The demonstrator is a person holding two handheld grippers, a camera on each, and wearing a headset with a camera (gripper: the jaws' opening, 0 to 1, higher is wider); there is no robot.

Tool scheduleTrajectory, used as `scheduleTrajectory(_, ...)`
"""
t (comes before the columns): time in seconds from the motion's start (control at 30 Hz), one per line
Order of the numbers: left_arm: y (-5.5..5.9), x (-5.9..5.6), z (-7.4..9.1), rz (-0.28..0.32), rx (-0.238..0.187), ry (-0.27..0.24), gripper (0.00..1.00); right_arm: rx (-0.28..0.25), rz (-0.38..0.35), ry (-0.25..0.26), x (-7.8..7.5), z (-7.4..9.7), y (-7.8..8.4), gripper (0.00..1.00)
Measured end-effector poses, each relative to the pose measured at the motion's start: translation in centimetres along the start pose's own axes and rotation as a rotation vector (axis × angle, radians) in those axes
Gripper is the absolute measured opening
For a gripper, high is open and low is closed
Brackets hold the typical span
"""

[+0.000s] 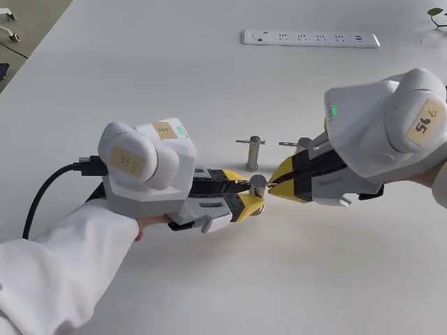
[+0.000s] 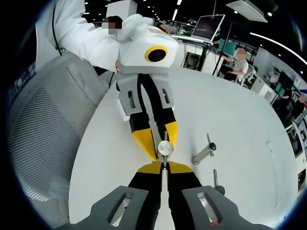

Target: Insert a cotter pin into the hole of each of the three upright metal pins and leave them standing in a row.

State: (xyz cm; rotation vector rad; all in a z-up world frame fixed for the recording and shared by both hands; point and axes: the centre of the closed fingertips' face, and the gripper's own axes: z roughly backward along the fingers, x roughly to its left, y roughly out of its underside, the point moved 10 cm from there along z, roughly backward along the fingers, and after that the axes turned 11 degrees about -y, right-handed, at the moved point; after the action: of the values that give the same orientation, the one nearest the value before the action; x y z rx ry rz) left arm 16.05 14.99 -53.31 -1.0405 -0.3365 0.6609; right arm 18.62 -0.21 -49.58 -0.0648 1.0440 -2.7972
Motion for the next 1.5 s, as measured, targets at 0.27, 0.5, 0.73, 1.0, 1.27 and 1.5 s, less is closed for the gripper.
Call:
scheduleTrajectory(0.27,0.0,0.2,0.3,0.009,0.001,0.007,0.13,-0.040,-0.051,0.001,0.0,0.3,0.4,0.10)
scheduleTrajectory(0.5,0.1,0.5,0.6,0.009,0.004,0.003,0.15,-0.049,-0.089,0.000,0.3,0.8,0.7,0.05)
scheduleTrajectory(0.73,0.2,0.6,0.7,0.012,0.010,0.001,0.15,-0.067,-0.103,0.004,0.5,1.1,0.5,0.00)
scheduleTrajectory(1.0,0.2,0.7,1.0,0.022,0.008,-0.004,0.14,-0.070,-0.101,0.002,0.3,0.6,0.2,0.00)
scheduleTrajectory(1.27,0.2,1.2,2.0,0.039,0.000,-0.009,0.17,-0.092,-0.114,0.013,0.5,0.7,0.3,0.06)
scheduleTrajectory(1.5,0.1,1.1,3.3,0.064,-0.015,0.015,0.35,-0.220,-0.245,0.009,1.0,0.4,1.3,0.18)
